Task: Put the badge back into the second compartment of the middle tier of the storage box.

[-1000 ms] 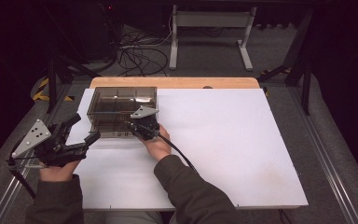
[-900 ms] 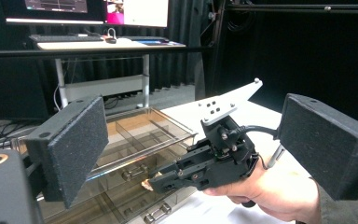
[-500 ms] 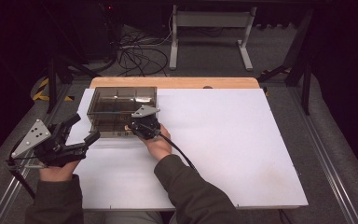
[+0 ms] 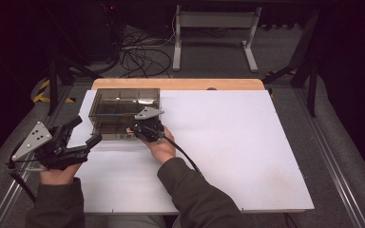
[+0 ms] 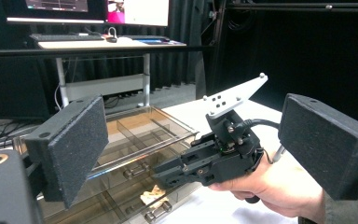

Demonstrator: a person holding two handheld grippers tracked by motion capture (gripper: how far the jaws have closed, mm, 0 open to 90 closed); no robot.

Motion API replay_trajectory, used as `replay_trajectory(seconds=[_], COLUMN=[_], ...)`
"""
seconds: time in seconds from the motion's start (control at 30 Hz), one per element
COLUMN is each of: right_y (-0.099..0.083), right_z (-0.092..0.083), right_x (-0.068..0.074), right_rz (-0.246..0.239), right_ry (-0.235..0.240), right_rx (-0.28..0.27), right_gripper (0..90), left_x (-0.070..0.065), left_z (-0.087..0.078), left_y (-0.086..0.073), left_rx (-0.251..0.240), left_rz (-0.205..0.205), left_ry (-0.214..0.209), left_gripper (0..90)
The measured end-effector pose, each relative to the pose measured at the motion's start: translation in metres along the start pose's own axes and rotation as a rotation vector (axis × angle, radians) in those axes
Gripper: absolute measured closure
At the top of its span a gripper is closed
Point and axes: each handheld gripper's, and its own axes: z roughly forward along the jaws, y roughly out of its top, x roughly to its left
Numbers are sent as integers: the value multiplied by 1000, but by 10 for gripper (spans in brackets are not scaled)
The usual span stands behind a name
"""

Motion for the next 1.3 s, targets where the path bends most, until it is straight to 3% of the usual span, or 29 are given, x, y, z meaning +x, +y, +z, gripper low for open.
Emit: replay_trajectory(seconds=[0.8, 1.3], right_y=[-3, -8], right_z=[-25, -50], right_x=[-5, -18], right_rz=[30, 66], right_ry=[37, 43], right_rx=[-39, -75], right_gripper=[655, 501], left_x=[1, -3], left_z=[1, 5], left_y=[-1, -3], left_rx=[6, 16], left_rz=[-1, 8], left_ry=[4, -3], left_gripper=[91, 91])
